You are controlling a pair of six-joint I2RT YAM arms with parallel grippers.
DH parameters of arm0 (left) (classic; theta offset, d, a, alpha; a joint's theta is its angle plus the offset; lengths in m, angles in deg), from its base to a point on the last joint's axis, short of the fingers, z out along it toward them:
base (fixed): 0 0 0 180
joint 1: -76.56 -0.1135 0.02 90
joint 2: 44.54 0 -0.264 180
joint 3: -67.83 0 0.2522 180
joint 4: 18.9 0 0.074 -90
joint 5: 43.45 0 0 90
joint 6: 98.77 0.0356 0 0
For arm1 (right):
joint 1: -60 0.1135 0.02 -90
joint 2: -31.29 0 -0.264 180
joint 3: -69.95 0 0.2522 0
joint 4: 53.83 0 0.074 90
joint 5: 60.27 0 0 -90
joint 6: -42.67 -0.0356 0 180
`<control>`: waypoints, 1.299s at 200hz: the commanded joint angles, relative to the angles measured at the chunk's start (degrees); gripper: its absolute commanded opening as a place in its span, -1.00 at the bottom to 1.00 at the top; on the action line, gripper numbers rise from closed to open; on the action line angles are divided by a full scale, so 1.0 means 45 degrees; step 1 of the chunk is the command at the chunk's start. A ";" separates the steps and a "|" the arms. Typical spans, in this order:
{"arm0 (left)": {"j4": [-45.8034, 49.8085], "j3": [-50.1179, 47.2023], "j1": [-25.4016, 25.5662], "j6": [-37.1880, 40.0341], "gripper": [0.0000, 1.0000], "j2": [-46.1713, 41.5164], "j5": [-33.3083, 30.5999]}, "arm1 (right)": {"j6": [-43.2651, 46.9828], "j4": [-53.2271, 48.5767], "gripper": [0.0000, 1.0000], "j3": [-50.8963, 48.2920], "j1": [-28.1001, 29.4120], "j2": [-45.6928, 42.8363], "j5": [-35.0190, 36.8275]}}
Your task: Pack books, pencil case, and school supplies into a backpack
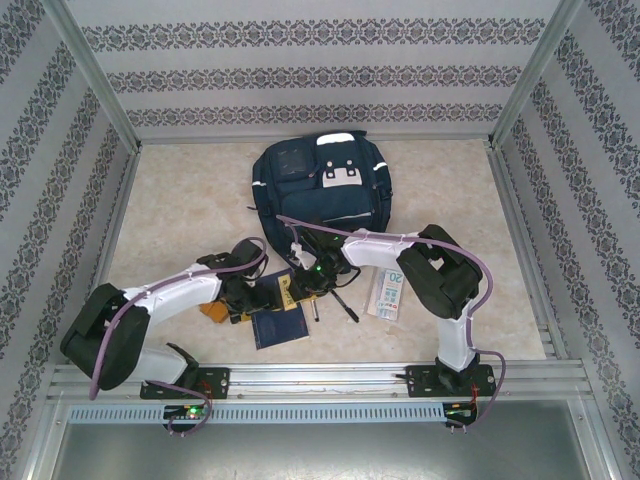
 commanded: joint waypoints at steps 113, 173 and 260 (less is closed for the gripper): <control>-0.1725 -0.2674 -0.1230 -0.1650 0.57 -0.2653 0.0414 | -0.0339 0.1084 -0.87 -0.0415 -0.0336 0.1231 -0.1474; -0.8243 -0.3278 -0.1238 -0.1637 0.07 -0.2805 0.3491 | -0.0234 0.1376 -0.85 -0.0267 -0.0166 0.1431 -0.2171; -0.9991 -0.4724 -0.1689 -0.2535 -0.55 -0.5881 0.3394 | -0.0507 0.1906 -0.85 -0.0459 -0.0359 0.1460 -0.2541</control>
